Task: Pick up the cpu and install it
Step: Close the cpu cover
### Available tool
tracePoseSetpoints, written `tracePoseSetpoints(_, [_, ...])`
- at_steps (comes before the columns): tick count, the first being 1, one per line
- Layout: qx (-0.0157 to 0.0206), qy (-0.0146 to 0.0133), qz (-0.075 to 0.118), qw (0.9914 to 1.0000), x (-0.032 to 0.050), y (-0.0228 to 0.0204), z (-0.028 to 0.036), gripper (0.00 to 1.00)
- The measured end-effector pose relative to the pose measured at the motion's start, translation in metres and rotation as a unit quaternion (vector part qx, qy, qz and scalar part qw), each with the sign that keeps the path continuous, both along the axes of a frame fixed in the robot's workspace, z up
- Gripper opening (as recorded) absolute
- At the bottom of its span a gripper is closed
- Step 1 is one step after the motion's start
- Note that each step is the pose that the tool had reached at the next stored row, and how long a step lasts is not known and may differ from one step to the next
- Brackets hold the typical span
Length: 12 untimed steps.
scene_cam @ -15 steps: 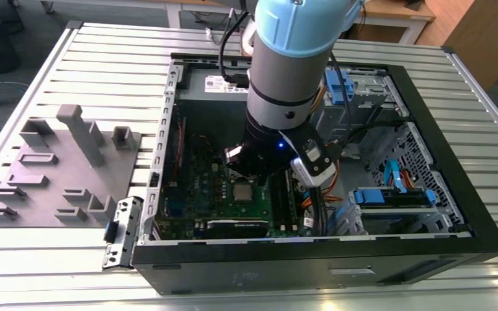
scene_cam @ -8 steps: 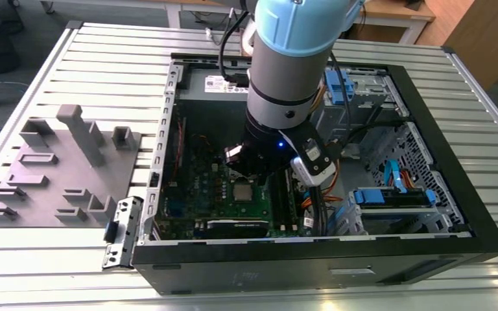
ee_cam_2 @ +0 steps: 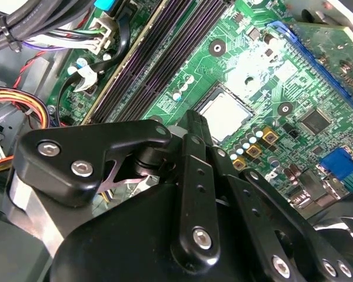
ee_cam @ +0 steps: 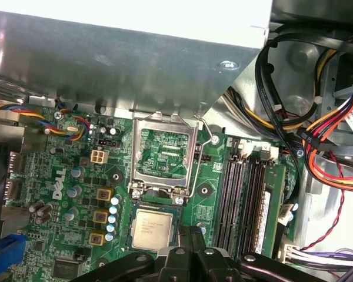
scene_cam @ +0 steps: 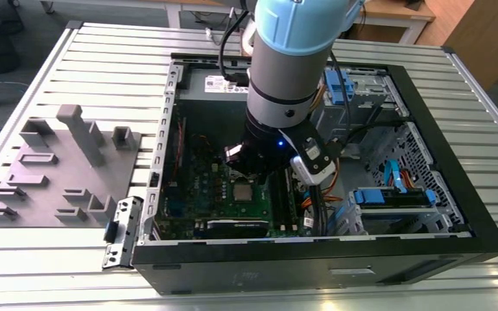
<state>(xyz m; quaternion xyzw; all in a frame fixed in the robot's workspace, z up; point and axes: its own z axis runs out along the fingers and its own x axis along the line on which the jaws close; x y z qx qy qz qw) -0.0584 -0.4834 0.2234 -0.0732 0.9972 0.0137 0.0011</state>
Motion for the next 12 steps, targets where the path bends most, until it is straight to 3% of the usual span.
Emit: tracePoseSetpoints(12, [0.0000,0.0000,0.000,1.00000,0.0000,0.0004,0.0000,0.11])
